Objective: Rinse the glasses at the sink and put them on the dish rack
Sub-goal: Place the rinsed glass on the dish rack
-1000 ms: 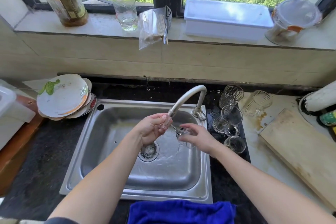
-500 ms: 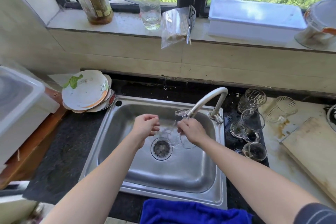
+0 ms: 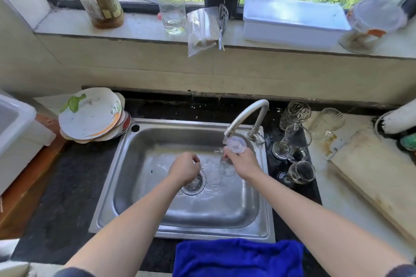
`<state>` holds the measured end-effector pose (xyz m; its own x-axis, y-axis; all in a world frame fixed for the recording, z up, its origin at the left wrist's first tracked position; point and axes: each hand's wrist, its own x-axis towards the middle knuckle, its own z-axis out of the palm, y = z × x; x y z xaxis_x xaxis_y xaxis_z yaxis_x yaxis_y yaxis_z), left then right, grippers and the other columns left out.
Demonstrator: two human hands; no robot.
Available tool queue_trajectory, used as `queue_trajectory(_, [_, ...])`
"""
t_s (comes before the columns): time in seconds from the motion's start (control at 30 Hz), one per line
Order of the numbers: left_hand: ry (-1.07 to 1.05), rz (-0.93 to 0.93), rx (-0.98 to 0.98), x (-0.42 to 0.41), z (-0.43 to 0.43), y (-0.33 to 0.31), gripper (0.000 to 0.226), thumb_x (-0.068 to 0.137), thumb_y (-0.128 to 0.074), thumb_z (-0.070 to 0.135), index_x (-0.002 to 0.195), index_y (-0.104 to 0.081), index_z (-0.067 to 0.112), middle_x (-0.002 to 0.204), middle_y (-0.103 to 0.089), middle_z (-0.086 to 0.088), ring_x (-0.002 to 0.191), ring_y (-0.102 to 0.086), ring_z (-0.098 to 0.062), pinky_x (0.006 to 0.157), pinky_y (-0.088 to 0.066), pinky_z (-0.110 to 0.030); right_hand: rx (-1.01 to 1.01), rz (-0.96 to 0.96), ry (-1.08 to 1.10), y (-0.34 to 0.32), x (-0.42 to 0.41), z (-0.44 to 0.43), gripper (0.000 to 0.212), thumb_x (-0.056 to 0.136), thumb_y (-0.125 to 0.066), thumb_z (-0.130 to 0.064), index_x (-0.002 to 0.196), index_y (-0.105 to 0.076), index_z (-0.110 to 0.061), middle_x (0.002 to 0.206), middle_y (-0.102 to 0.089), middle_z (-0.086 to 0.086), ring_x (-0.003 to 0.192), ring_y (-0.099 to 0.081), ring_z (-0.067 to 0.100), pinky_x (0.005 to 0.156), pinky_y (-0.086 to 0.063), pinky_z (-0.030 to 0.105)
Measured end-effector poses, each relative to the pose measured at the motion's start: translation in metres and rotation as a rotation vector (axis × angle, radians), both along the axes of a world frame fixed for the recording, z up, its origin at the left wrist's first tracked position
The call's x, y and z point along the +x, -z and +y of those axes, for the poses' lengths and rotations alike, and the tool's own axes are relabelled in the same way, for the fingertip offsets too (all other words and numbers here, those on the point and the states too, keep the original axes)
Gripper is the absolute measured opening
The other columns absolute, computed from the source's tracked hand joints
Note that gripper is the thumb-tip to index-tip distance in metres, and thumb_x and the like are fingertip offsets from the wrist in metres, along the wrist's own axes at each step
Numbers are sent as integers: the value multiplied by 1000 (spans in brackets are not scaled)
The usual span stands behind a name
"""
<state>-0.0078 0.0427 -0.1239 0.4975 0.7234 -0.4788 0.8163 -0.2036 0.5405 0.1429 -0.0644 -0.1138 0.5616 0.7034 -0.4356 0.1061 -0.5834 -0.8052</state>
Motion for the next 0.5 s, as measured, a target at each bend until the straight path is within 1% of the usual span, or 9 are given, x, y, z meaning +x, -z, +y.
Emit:
queue_trajectory(0.07, [103, 10, 56, 15, -12, -9, 18, 87, -51, 16, 94, -67, 14, 90, -70, -10, 80, -63, -28, 69, -49, -32, 22, 56, 86, -10, 8, -19, 41, 94, -54, -45, 79, -68, -9, 77, -66, 3, 74, -60, 20, 75, -45, 35])
queue_trajectory(0.1, [150, 13, 83, 23, -19, -13, 20, 87, -50, 18, 97, -67, 15, 93, -70, -9, 84, -62, -28, 70, -49, -32, 21, 81, 121, -19, 13, -30, 40, 96, -51, -42, 78, -69, -10, 80, -67, 4, 76, -60, 18, 74, -43, 33])
queue_trajectory(0.13, [192, 16, 107, 31, -27, -19, 22, 88, -49, 19, 100, -67, 16, 96, -70, -8, 87, -62, -28, 71, -48, -32, 22, 101, 144, -28, 19, -42, 37, 99, -49, -35, 78, -69, -12, 89, -70, 4, 82, -61, 17, 75, -43, 32])
queue_trajectory(0.2, [271, 4, 162, 49, -44, -30, 24, 89, -48, 20, 102, -67, 17, 100, -70, -8, 94, -61, -28, 74, -47, -32, 23, 104, 162, -42, 33, -68, 33, 100, -45, -27, 86, -72, -13, 99, -70, 3, 92, -60, 16, 80, -43, 28])
queue_trajectory(0.3, [391, -32, 241, 79, -81, -47, 23, 89, -45, 18, 101, -65, 14, 103, -68, -7, 98, -59, -29, 74, -47, -33, 26, 47, 195, -62, 53, -124, 35, 98, -45, -28, 98, -74, -8, 98, -72, 10, 90, -61, 22, 82, -43, 33])
queue_trajectory(0.33, [428, -47, 258, 89, -97, -54, 23, 89, -45, 18, 99, -64, 13, 102, -68, -8, 97, -60, -29, 73, -47, -33, 39, 23, 226, -67, 60, -143, 36, 98, -46, -29, 96, -73, -5, 97, -72, 11, 89, -60, 24, 83, -43, 34])
queue_trajectory(0.4, [500, -79, 286, 110, -133, -65, 25, 88, -44, 19, 101, -65, 12, 102, -68, -10, 95, -61, -31, 76, -51, -34, 90, -26, 301, -75, 74, -187, 36, 98, -48, -30, 91, -70, -2, 88, -66, 5, 85, -58, 21, 82, -44, 35])
queue_trajectory(0.47, [582, -120, 289, 131, -173, -76, 25, 88, -46, 18, 101, -66, 12, 101, -69, -11, 95, -63, -31, 78, -52, -36, 106, -108, 396, -85, 87, -234, 34, 97, -49, -35, 81, -67, -11, 79, -60, -1, 78, -56, 15, 79, -43, 33])
queue_trajectory(0.5, [616, -141, 290, 141, -194, -82, 23, 87, -47, 17, 99, -66, 12, 98, -70, -12, 94, -63, -31, 77, -52, -35, 101, -174, 439, -88, 94, -259, 34, 95, -50, -38, 74, -65, -16, 76, -61, 1, 76, -57, 16, 77, -43, 33])
